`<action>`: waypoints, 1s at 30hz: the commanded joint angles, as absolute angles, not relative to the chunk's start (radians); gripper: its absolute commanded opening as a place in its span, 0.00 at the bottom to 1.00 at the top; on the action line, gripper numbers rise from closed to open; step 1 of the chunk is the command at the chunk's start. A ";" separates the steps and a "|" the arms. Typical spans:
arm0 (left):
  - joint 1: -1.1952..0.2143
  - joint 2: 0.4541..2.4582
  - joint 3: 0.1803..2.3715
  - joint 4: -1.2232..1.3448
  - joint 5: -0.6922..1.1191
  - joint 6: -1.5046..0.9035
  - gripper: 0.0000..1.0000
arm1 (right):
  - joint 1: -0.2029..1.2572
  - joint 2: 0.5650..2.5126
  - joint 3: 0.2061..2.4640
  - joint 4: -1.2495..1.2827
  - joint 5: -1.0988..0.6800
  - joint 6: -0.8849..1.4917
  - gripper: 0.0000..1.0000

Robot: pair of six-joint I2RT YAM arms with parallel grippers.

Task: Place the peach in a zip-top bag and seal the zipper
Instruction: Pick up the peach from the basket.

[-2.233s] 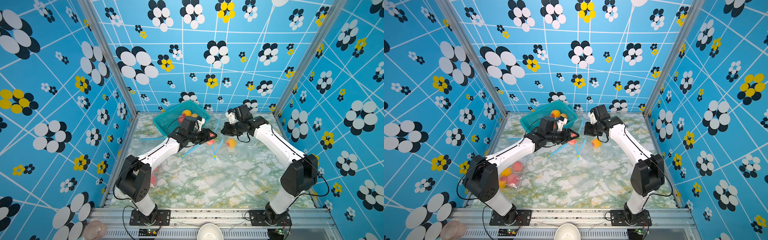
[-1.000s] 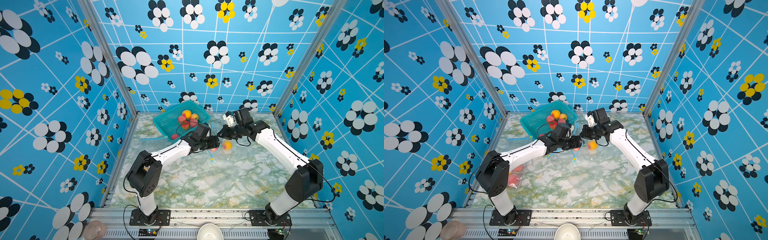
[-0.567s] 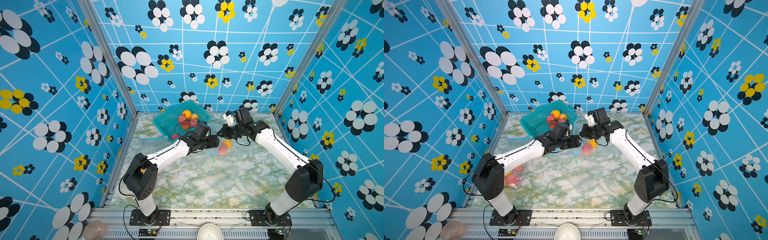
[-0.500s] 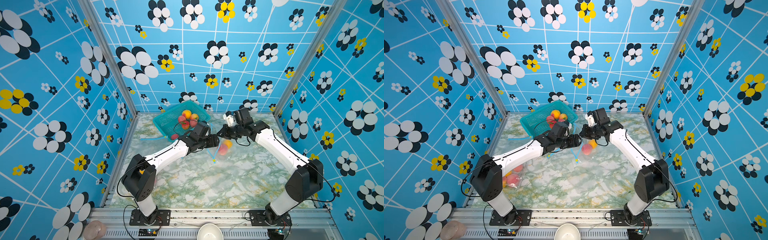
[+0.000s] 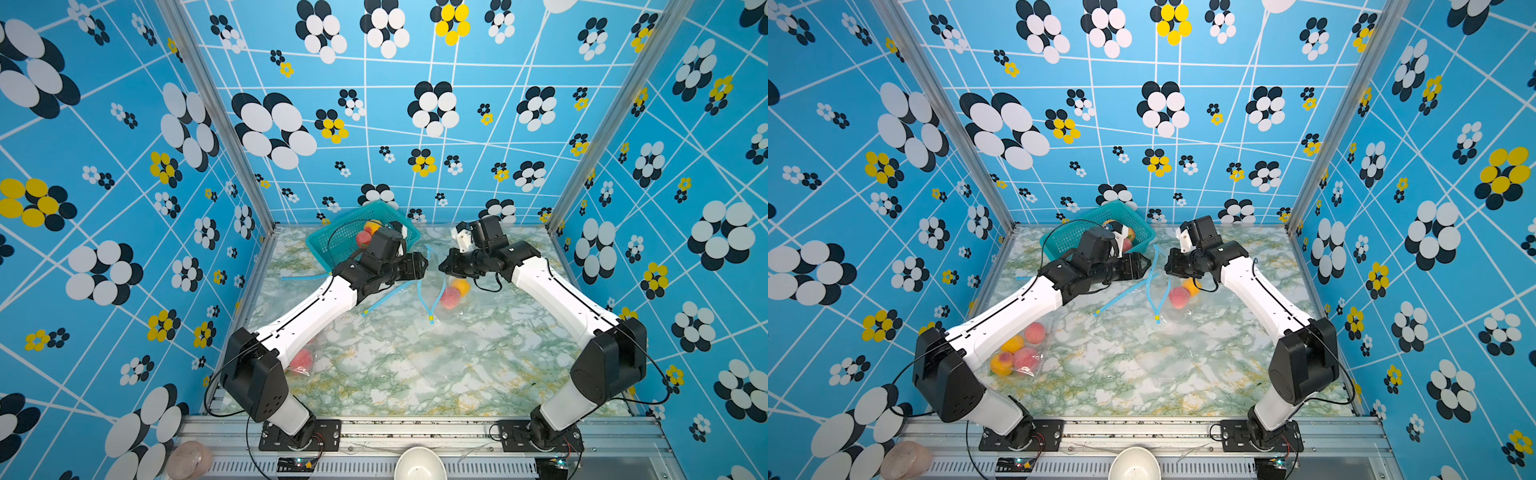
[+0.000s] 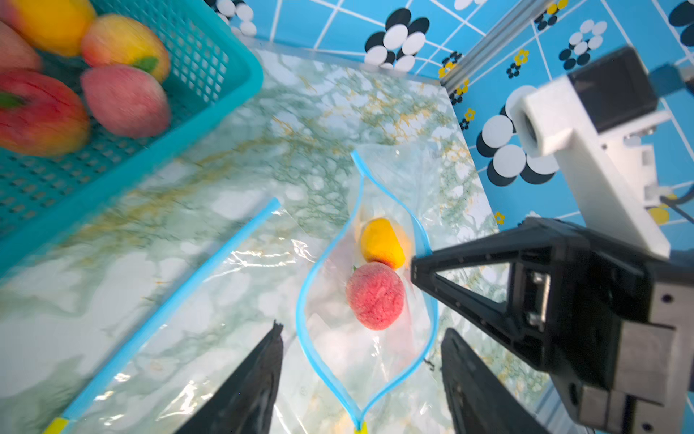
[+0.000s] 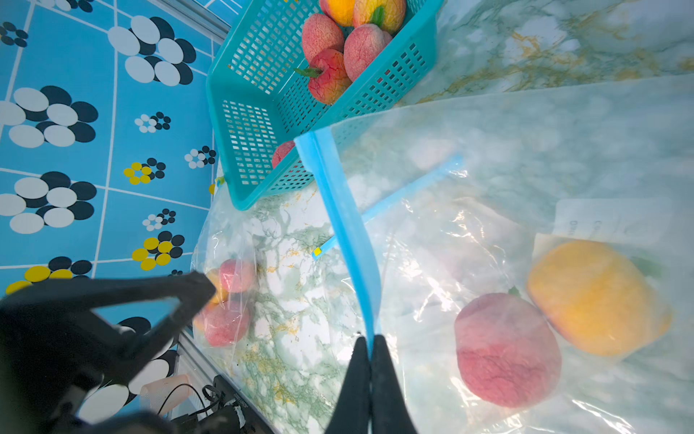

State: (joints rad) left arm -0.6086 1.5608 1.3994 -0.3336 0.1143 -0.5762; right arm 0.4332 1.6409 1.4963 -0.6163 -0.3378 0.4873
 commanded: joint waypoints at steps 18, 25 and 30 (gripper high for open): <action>-0.306 1.959 1.736 -0.484 0.002 -0.443 0.80 | 0.431 1.635 1.476 -0.608 -0.334 0.477 0.00; -0.269 2.056 1.794 -0.489 0.023 -0.456 0.80 | 0.431 1.637 1.466 -0.604 -0.333 0.481 0.00; -0.249 2.099 1.818 -0.489 0.040 -0.453 0.81 | 0.431 1.638 1.466 -0.602 -0.330 0.481 0.00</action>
